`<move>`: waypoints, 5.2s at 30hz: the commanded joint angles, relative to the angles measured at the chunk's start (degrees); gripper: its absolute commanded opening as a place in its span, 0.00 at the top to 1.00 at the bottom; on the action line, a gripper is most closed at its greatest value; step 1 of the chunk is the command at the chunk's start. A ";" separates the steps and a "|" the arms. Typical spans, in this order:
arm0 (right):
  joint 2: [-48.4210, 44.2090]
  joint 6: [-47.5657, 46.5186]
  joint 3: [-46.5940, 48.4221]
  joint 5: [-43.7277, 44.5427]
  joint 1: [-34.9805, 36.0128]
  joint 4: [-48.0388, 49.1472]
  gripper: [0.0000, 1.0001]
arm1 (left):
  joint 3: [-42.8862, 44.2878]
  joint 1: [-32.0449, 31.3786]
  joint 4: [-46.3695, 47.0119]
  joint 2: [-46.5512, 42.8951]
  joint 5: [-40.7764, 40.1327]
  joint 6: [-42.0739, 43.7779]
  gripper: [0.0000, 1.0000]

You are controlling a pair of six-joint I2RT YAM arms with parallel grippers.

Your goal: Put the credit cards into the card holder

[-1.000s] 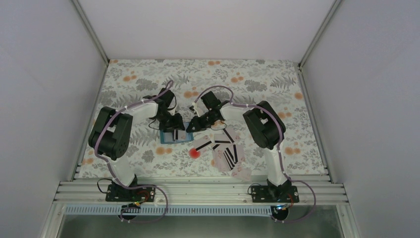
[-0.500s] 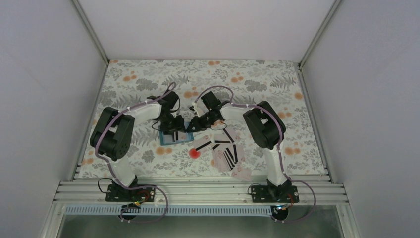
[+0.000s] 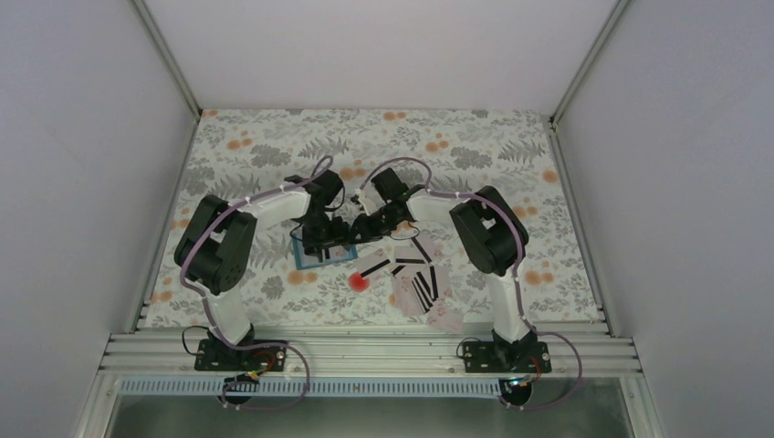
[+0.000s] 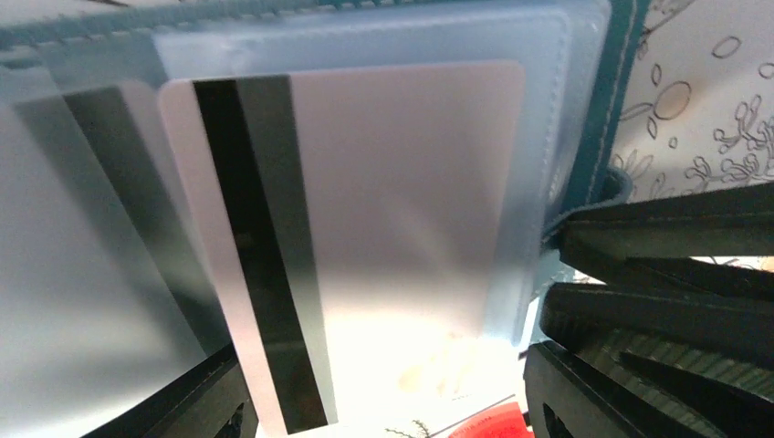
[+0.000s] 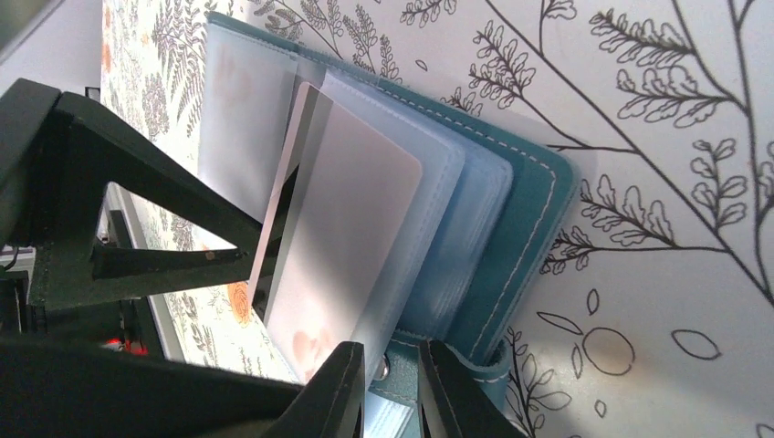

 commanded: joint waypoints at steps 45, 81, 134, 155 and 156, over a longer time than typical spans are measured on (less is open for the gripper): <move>-10.28 -2.67 -3.34 1.86 -3.43 -4.91 0.79 | 6.60 -6.69 3.31 -2.84 -6.25 2.65 0.35; -3.05 0.45 -3.07 0.23 -3.10 -3.51 0.61 | -5.58 -2.91 6.17 -5.55 -10.09 9.55 0.91; -4.55 0.43 6.18 -1.33 2.95 -7.90 0.67 | -1.97 -2.12 -0.01 -14.85 -13.43 5.13 0.98; 4.23 1.79 15.14 -3.94 9.02 -7.87 0.66 | -4.99 4.22 -4.13 -24.68 -16.72 5.32 0.97; 4.73 1.93 15.25 -4.06 9.02 -7.80 0.66 | -5.12 4.29 -4.24 -25.00 -16.83 5.32 0.97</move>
